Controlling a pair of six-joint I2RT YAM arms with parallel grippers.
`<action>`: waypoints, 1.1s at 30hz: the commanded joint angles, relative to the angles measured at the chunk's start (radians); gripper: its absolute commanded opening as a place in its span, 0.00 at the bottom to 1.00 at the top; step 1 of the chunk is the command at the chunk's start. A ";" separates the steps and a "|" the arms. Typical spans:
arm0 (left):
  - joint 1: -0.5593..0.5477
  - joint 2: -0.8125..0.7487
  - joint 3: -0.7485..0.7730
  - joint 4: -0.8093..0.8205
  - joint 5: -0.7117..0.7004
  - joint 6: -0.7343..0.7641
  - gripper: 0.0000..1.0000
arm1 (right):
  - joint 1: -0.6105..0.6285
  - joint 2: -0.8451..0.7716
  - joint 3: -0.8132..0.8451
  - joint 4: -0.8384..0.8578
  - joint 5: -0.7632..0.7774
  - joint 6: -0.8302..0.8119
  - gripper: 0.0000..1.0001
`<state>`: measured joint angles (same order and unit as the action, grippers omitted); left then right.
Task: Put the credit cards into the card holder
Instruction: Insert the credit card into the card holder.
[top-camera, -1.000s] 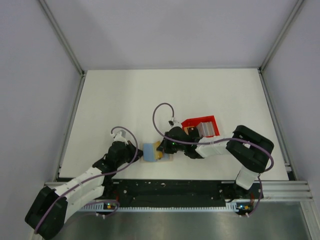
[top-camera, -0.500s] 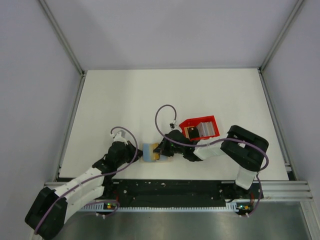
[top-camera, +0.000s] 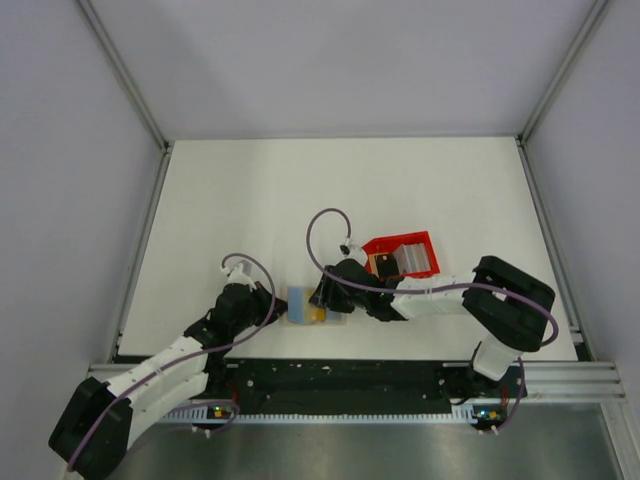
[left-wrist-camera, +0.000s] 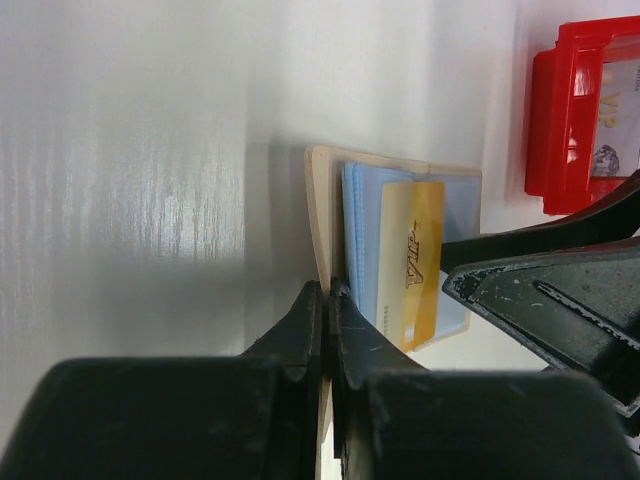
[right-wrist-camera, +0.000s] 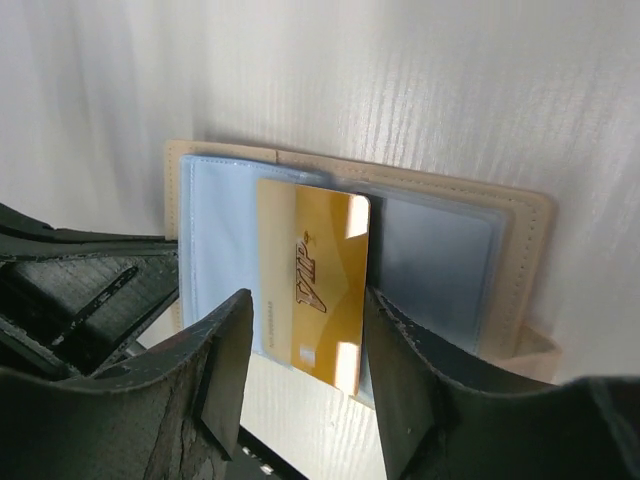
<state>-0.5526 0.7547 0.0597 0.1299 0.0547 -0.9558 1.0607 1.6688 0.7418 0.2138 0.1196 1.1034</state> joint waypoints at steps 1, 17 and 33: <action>-0.001 -0.008 -0.029 0.033 -0.009 0.005 0.00 | 0.004 -0.017 0.053 -0.171 0.077 -0.096 0.49; 0.000 -0.003 -0.024 0.036 -0.003 0.009 0.00 | 0.015 0.072 0.111 -0.081 -0.080 -0.115 0.44; -0.001 0.006 -0.026 0.046 -0.001 0.011 0.00 | 0.013 0.065 0.125 0.039 -0.136 -0.125 0.41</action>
<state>-0.5522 0.7555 0.0597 0.1280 0.0544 -0.9524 1.0637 1.7428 0.8345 0.1871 0.0113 0.9913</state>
